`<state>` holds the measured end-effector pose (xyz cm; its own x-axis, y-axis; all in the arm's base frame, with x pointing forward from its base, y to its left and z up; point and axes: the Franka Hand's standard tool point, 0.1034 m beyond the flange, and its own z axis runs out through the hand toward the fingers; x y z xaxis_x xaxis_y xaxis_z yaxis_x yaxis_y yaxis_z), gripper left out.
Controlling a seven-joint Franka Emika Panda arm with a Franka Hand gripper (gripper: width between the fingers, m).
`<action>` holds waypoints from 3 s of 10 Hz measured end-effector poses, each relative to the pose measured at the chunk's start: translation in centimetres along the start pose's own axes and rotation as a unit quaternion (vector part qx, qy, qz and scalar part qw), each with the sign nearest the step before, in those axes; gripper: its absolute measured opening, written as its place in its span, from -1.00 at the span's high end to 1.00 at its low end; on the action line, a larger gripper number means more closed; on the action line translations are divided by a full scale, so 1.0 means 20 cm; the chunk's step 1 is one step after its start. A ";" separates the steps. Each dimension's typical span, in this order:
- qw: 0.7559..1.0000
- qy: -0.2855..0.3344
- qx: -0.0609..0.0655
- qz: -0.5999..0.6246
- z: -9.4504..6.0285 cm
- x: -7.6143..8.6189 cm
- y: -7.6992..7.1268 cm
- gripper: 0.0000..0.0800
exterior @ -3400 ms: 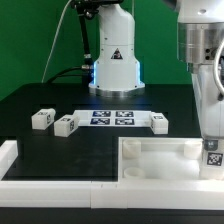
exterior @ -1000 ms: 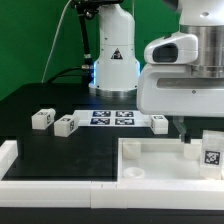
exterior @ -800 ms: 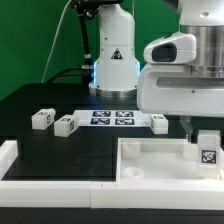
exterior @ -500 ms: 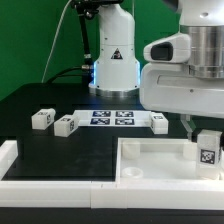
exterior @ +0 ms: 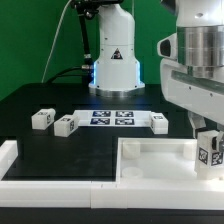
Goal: Assemble one leg
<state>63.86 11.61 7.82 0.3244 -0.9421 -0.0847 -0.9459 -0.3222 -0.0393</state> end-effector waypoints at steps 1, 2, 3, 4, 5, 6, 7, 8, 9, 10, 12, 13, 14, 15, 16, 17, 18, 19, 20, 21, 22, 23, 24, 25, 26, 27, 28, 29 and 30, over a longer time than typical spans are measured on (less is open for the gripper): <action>0.999 0.000 0.001 0.040 0.00 0.00 0.00 0.27; 0.993 -0.001 0.003 0.115 0.00 0.00 0.00 0.27; 0.984 -0.002 0.004 0.178 0.00 0.00 0.00 0.27; 0.974 -0.003 0.005 0.226 0.00 0.00 -0.01 0.27; 0.965 -0.004 0.005 0.260 0.00 0.00 -0.01 0.27; 0.953 -0.005 0.006 0.303 0.00 0.01 -0.01 0.27; 0.945 -0.005 0.006 0.326 -0.01 0.00 -0.01 0.27; 0.945 -0.004 0.006 0.326 -0.01 0.00 -0.01 0.27; 0.948 -0.004 0.006 0.318 -0.01 0.00 -0.01 0.27; 0.951 -0.004 0.005 0.310 0.00 0.00 -0.01 0.02; 0.957 -0.004 0.005 0.289 0.00 0.00 -0.01 -0.40; 0.964 -0.004 0.004 0.266 0.00 0.00 0.00 -0.59; 0.980 -0.003 0.002 0.198 0.00 0.01 0.00 -0.61; 0.992 -0.004 0.000 0.130 0.00 0.01 0.00 -0.61; 0.997 -0.007 -0.008 0.070 -0.01 0.01 0.00 -0.62; 1.000 -0.010 -0.012 0.014 -0.01 0.00 0.00 -0.62; 1.000 -0.010 -0.012 -0.027 -0.01 0.00 0.00 -0.62; 0.996 -0.011 -0.011 -0.091 -0.01 0.00 0.00 -0.62; 0.991 -0.012 -0.012 -0.135 -0.01 0.00 0.00 -0.62; 0.985 -0.010 -0.015 -0.172 -0.01 -0.01 0.01 -0.62; 0.971 -0.004 -0.021 -0.238 -0.01 -0.02 0.01 -0.62; 0.956 -0.002 -0.024 -0.292 0.00 -0.03 0.01 -0.62; 0.944 -0.002 -0.025 -0.329 0.00 -0.03 0.01 -0.62; 0.924 0.002 -0.029 -0.382 0.00 -0.02 0.01 -0.62; 0.900 0.003 -0.031 -0.436 0.00 -0.01 0.02 -0.62; 0.886 0.002 -0.031 -0.463 0.00 0.00 0.02 -0.62; 0.886 0.002 -0.031 -0.463 0.00 0.00 0.02 -0.60; 0.886 0.002 -0.031 -0.463 0.00 0.00 0.02 -0.60; 0.891 0.002 -0.030 -0.454 0.00 0.00 0.02 -0.18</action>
Offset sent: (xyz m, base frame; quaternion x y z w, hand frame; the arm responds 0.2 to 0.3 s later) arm -0.0035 0.0007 -0.0018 0.0249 0.0028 0.3267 0.9448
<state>63.56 11.50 7.89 0.9555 -0.2920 -0.0418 -0.2935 -0.9553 -0.0357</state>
